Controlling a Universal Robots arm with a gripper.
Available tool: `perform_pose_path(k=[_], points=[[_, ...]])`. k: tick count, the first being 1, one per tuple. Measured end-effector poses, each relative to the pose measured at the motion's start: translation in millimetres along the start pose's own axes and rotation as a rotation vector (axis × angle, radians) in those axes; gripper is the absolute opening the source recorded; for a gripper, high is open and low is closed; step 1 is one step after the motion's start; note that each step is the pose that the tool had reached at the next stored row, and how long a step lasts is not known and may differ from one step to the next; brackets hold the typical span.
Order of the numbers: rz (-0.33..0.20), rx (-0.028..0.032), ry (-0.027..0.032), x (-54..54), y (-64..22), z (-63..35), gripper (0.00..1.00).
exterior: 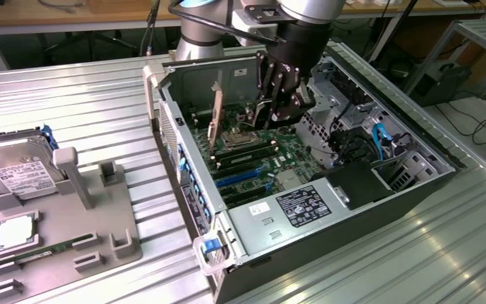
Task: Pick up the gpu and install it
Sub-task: 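Insert the gpu into the slot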
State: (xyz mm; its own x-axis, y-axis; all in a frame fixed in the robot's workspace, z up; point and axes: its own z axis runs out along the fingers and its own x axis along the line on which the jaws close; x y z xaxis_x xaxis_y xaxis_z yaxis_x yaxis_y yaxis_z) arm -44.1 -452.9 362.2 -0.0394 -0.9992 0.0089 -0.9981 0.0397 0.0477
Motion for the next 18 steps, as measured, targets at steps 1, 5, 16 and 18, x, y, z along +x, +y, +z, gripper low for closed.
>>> perform_pose_path(k=[1, 5, 16, 18], points=[[0.0, 0.0, 0.0, 0.0, 0.0, 0.2, 0.28], [0.0, 0.0, 0.0, 0.0, -0.2, 3.9, 0.28], [0.0, 0.0, 0.0, -0.2, -1.3, 26.0, 0.28], [0.0, 0.0002, 0.0, -0.3, -1.4, 29.3, 0.28]])
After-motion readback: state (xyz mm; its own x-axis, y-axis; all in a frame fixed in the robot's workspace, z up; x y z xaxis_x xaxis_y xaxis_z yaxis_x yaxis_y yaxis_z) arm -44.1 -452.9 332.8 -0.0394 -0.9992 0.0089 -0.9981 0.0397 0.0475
